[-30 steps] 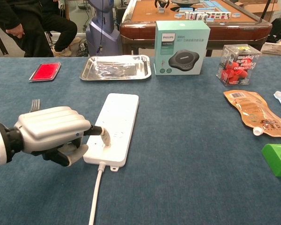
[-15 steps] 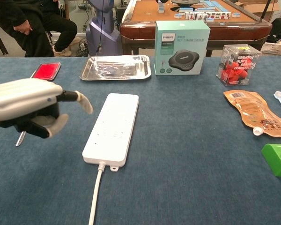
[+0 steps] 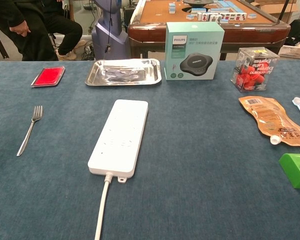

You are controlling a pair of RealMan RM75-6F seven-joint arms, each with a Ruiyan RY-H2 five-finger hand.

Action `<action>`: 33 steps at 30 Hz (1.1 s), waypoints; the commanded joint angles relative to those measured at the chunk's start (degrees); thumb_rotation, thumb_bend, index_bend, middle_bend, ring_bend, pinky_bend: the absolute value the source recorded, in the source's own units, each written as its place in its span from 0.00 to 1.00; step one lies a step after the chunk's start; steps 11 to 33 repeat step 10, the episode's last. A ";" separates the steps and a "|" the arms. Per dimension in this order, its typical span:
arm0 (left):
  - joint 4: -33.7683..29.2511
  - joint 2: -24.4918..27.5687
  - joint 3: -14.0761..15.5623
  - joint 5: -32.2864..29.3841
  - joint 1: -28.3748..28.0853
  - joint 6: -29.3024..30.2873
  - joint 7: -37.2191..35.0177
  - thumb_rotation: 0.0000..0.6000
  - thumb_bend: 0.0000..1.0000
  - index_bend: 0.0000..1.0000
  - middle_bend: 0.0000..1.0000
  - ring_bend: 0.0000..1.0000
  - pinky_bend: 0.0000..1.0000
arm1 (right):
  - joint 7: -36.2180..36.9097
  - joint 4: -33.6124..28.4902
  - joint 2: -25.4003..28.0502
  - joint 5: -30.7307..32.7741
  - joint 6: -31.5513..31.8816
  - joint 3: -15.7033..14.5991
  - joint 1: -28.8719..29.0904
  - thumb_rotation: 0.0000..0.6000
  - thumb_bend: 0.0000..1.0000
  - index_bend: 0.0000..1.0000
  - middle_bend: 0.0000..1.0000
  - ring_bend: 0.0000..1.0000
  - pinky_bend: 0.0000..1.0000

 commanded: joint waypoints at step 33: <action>3.56 2.56 0.06 -5.01 6.24 2.84 -0.04 1.00 0.68 0.28 0.68 0.61 0.90 | -1.39 -1.27 0.36 -0.12 -0.02 0.12 0.28 1.00 0.18 0.48 0.35 0.36 0.63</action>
